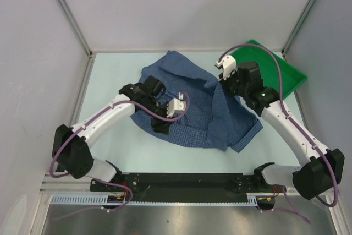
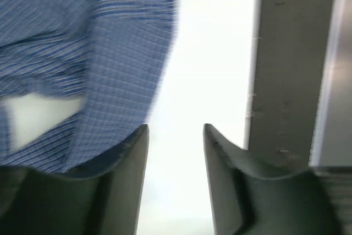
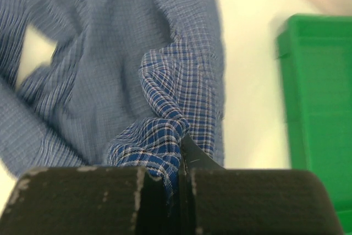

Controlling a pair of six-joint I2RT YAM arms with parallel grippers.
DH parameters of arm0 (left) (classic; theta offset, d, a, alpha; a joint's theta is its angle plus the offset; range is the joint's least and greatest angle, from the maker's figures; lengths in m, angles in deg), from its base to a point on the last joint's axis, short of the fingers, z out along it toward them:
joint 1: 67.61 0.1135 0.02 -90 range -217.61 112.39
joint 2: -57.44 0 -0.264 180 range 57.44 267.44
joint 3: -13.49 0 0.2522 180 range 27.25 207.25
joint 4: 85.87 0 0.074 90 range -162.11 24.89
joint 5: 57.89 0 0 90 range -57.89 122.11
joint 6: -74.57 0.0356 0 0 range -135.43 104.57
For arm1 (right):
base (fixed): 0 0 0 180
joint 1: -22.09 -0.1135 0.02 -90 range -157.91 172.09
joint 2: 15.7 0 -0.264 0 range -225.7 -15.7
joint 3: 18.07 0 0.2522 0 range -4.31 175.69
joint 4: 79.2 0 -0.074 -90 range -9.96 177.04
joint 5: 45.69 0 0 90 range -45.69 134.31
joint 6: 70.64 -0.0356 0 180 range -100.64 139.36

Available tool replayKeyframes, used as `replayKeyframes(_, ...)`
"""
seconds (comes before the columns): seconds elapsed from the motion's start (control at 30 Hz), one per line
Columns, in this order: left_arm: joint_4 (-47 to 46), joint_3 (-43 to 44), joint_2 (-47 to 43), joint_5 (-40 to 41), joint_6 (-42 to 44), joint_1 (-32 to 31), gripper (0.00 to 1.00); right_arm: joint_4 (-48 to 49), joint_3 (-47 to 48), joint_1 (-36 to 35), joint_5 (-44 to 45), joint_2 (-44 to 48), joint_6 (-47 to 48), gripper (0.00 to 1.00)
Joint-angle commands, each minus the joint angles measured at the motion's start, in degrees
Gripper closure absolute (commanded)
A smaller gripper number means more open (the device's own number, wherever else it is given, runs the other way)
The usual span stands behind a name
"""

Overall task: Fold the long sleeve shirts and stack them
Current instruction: Flatten the shirt out

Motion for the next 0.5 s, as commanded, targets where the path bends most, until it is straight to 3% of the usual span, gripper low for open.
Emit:
replayKeyframes(0.0,-9.6,5.4,2.7,3.4,-0.8,10.0,0.40,-1.9,-3.5,0.1,-6.7,3.5,4.4,1.00)
replayKeyframes(0.03,-14.8,6.1,3.9,5.1,-2.6,11.9,0.33,-2.2,-3.8,0.1,-6.7,3.5,4.5,1.00)
replayKeyframes(0.13,-22.4,9.8,10.6,11.1,-0.8,17.2,0.31,-3.5,-4.7,0.1,-6.6,3.8,4.9,1.00)
replayKeyframes(0.23,-23.4,14.8,19.9,16.0,7.3,18.9,0.31,-4.0,-4.7,0.8,-6.2,4.3,4.7,1.00)
replayKeyframes(0.3,-24.1,17.1,25.3,14.9,13.1,20.4,0.28,-4.1,-4.1,1.2,-6.4,4.4,4.5,1.00)
replayKeyframes(0.47,-26.9,24.8,35.8,17.9,17.6,20.8,0.27,-5.1,-3.4,2.3,-7.0,4.4,4.0,1.00)
